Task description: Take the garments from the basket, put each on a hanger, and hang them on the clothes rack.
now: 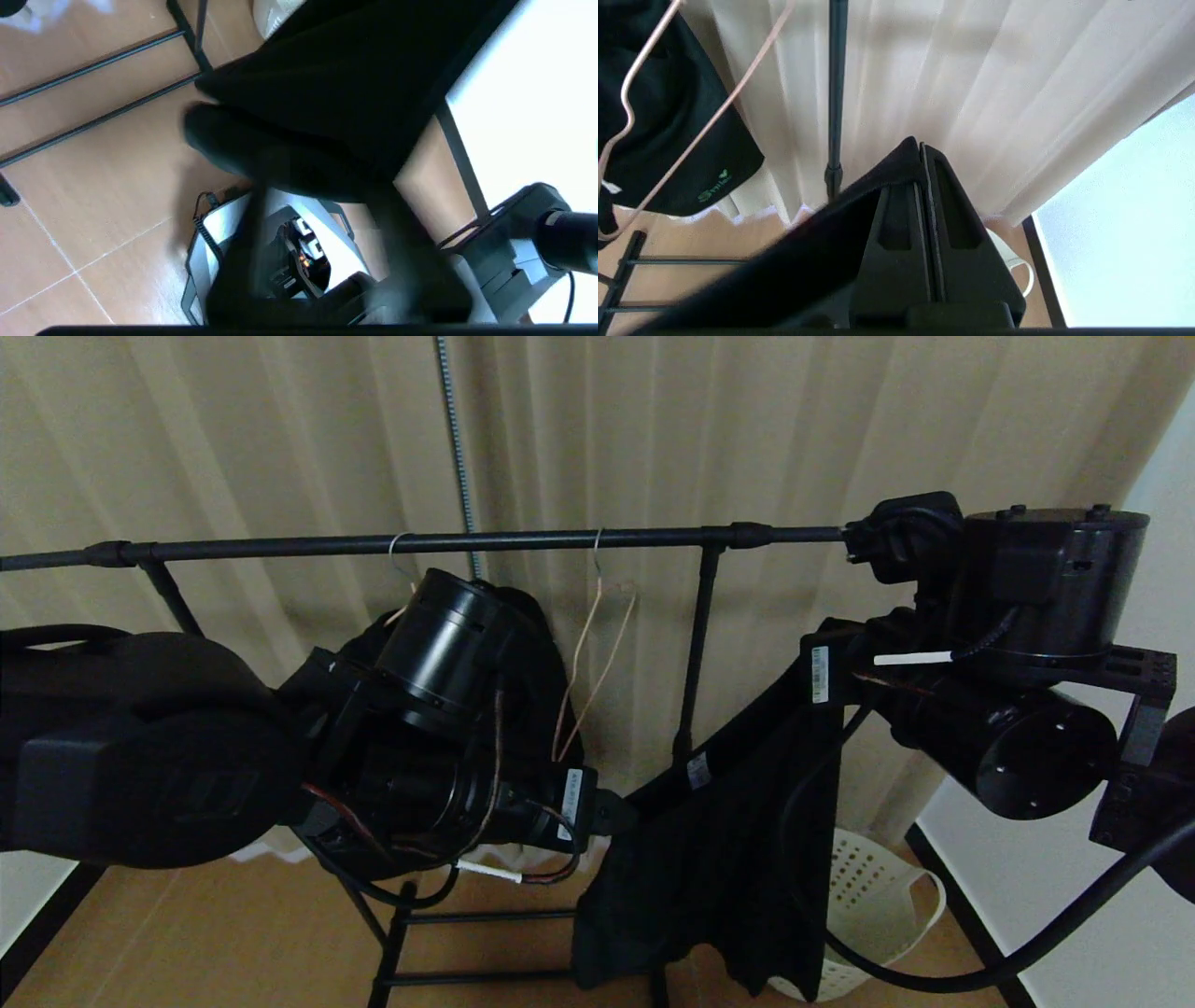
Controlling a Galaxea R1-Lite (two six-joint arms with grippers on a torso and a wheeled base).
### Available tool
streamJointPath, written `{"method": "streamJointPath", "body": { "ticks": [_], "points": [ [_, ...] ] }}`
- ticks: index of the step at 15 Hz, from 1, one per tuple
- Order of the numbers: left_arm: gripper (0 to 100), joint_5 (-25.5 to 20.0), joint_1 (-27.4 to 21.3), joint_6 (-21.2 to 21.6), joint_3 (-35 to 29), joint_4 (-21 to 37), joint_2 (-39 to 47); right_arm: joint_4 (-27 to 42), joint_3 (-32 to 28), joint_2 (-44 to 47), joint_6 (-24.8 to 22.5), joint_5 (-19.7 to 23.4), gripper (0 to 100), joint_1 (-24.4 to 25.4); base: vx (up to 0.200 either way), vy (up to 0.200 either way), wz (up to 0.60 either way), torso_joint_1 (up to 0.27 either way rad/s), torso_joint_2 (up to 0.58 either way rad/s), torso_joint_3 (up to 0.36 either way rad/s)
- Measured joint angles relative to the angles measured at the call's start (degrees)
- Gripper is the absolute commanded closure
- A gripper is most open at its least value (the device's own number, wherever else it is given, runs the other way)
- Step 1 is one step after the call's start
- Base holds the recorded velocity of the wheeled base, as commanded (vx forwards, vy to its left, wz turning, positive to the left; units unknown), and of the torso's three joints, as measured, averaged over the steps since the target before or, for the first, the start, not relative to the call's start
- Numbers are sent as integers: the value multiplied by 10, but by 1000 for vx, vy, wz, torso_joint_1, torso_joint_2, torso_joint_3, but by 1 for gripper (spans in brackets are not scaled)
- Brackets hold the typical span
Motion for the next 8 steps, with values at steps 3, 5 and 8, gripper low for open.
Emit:
{"method": "streamJointPath", "body": {
  "ticks": [3,5,8],
  "points": [
    [0,0,14,11,1,0,-9,-2,-1,-1,0,0,100,0,0,0,0,0,0,0],
    [0,-1,20,16,1,0,-16,-2,-2,-1,0,0,100,0,0,0,0,0,0,0],
    [0,-2,35,33,-1,0,-22,-2,-1,-2,0,0,100,0,0,0,0,0,0,0]
  ]
}}
